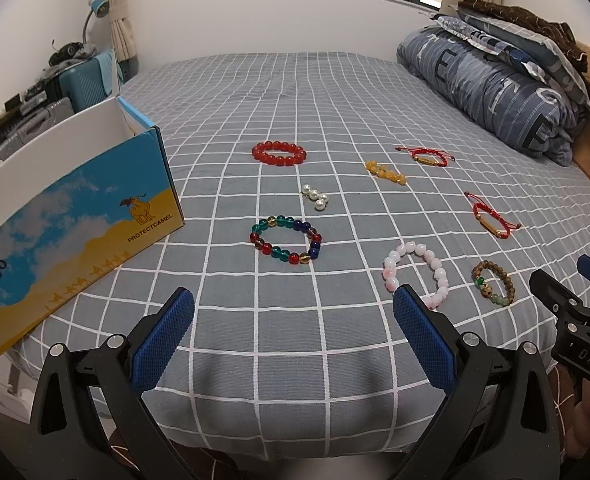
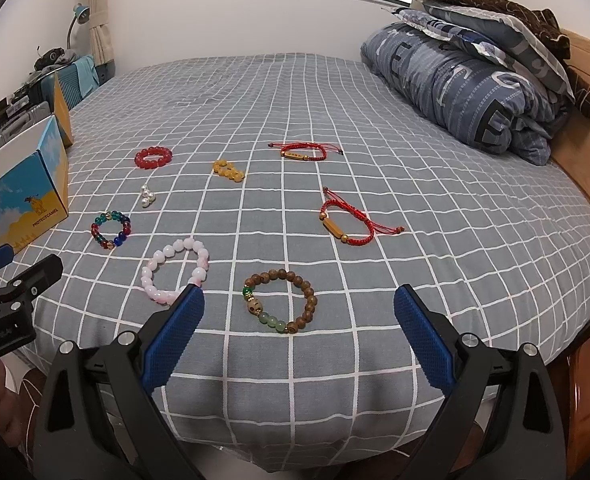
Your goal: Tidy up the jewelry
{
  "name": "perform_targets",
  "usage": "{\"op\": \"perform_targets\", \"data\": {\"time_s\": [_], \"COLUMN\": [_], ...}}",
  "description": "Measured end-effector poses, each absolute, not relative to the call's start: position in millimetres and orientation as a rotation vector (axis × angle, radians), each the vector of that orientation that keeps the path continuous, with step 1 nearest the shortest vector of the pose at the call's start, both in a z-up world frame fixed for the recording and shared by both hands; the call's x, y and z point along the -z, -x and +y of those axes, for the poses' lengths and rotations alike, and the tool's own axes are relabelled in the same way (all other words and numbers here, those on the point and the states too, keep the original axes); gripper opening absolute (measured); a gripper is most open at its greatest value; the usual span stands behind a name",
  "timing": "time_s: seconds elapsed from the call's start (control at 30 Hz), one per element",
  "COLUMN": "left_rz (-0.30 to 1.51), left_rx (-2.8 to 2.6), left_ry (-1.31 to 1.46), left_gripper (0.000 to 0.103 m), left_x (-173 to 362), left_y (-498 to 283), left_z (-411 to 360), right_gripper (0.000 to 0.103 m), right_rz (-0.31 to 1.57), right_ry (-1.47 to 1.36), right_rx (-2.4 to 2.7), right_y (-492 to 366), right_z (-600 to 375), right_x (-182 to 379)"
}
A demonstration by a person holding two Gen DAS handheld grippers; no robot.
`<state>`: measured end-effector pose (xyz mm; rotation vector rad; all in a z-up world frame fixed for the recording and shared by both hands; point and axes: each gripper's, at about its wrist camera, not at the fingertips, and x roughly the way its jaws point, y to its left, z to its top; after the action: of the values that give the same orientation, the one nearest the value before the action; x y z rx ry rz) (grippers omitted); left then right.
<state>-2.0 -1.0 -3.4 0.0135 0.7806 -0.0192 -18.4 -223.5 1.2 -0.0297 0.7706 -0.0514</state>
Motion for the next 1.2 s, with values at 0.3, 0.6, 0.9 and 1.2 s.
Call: {"op": "perform_targets", "data": {"time_s": [0.3, 0.6, 0.9, 1.2], "left_rz": [0.782, 0.784, 0.783, 0.787], "left_rx": [0.02, 0.021, 0.02, 0.014], "left_ry": [-0.014, -0.015, -0.009, -0.006], "left_gripper": [0.097, 0.097, 0.097, 0.097], "left_x": [4, 4, 3, 1], "left_y": [2, 3, 3, -8], "left_z": [-2, -1, 0, 3], "right_gripper": [0.092, 0.092, 0.092, 0.092], "right_rz": [0.77, 0.77, 0.769, 0.758], "right_ry": [0.029, 0.029, 0.031, 0.046], "right_rx": [0.05, 0.049, 0.049, 0.04], "right_y": [18, 18, 19, 11], "right_z": [-225, -225, -225, -226], "right_x": [-1, -1, -1, -10]}}
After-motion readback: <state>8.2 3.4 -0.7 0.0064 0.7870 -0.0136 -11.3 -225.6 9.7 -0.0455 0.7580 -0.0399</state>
